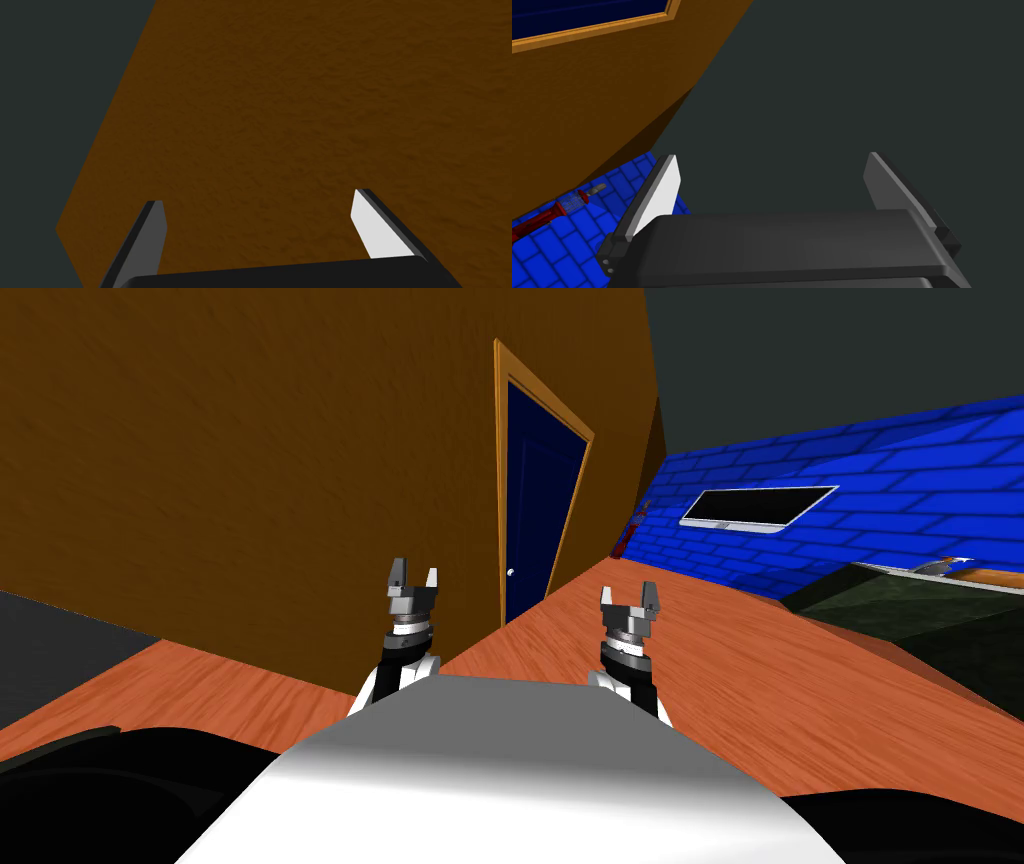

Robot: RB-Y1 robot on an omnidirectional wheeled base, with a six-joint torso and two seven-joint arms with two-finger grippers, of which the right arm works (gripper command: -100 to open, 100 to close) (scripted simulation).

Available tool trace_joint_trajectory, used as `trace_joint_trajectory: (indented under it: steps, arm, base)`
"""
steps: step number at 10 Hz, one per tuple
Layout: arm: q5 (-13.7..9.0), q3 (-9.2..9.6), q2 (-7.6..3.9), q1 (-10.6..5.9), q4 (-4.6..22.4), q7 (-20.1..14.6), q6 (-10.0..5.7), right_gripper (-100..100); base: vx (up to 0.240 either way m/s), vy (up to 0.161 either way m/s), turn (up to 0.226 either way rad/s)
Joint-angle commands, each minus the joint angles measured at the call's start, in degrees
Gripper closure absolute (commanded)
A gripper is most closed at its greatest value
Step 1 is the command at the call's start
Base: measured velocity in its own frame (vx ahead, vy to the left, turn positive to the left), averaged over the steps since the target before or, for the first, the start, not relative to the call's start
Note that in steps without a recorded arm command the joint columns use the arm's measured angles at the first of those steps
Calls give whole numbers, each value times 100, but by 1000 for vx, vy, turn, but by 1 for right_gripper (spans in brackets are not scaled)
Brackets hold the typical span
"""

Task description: Pull the door open

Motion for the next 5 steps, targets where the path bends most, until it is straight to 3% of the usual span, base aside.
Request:
trace_joint_trajectory:
  steps: [1,5]
  arm:
    - [59,3,-47,-39,161,149,-43,-100]
    - [230,12,-170,-152,632,586,-170,-100]
  base:
    - [54,9,62]
    - [114,9,67]
